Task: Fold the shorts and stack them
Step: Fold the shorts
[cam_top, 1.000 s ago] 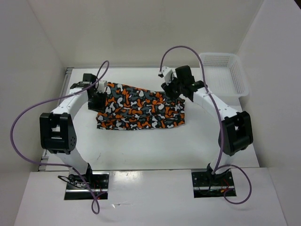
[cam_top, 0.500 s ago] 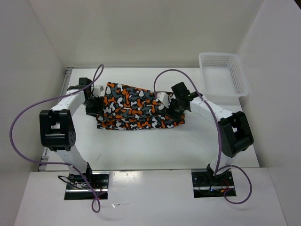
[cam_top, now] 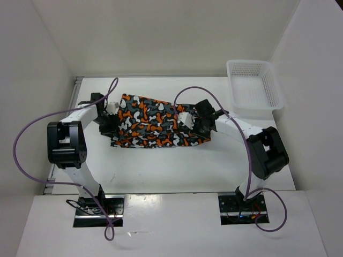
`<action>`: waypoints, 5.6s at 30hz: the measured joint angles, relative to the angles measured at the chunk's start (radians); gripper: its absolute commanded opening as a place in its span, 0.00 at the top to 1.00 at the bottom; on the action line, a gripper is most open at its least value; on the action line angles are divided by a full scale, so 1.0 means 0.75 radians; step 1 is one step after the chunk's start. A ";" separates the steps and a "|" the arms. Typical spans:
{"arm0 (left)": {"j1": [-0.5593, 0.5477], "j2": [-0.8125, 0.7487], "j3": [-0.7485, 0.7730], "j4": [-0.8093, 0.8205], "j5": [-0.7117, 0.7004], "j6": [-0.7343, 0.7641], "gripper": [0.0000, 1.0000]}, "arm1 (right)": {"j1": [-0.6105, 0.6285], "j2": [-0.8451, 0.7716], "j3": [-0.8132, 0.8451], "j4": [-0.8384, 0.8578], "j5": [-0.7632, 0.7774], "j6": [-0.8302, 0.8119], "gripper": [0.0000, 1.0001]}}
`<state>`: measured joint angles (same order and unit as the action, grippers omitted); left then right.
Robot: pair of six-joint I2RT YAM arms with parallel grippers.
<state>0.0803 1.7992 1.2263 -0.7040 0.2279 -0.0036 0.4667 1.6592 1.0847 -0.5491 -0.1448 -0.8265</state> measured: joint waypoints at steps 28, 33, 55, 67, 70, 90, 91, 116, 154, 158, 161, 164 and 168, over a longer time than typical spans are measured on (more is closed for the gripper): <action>-0.009 -0.032 0.119 -0.368 0.086 -0.001 1.00 | 0.012 -0.369 -0.084 -0.025 -0.054 -0.158 1.00; -0.052 -0.032 0.039 -0.388 0.069 0.000 1.00 | 0.012 -0.302 -0.152 -0.085 -0.078 -0.182 0.84; -0.052 -0.040 -0.051 -0.384 -0.063 -0.001 0.57 | 0.026 -0.488 -0.217 -0.278 -0.135 -0.277 0.79; -0.342 -0.156 0.413 -0.354 0.016 -0.001 0.54 | 0.004 -0.464 0.007 0.109 -0.256 0.348 0.77; -0.507 -0.032 0.410 -0.258 0.096 0.001 0.54 | -0.028 -0.182 0.001 0.304 -0.243 0.532 0.77; -0.803 0.076 -0.045 0.124 -0.003 -0.006 0.57 | -0.161 0.420 0.271 0.463 0.124 1.160 0.85; -0.812 0.073 -0.048 0.127 -0.019 -0.006 0.57 | -0.161 0.431 0.277 0.463 0.139 1.171 0.85; -0.836 0.167 0.445 0.103 -0.011 -0.001 0.51 | -0.471 0.051 -0.068 0.020 -0.172 1.365 0.24; -0.942 0.427 0.623 0.166 -0.083 -0.001 0.48 | -0.392 0.026 0.306 0.006 0.011 1.196 1.00; -0.913 0.479 0.627 0.216 -0.155 -0.001 0.48 | -0.392 -0.063 0.326 -0.019 0.047 1.167 1.00; -0.896 0.548 0.648 0.241 -0.184 -0.005 0.48 | -0.402 -0.128 0.327 -0.038 0.058 1.143 1.00; -0.894 0.603 0.740 0.252 -0.148 -0.001 0.48 | -0.411 -0.169 0.327 -0.049 0.060 1.115 1.00; -0.890 0.624 0.786 0.232 -0.071 -0.001 0.48 | -0.428 -0.189 0.327 -0.056 0.074 1.064 1.00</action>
<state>-0.5873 2.2669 1.8160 -0.5301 0.1749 -0.0040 0.1455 1.5177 1.3300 -0.5911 -0.0895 -0.0288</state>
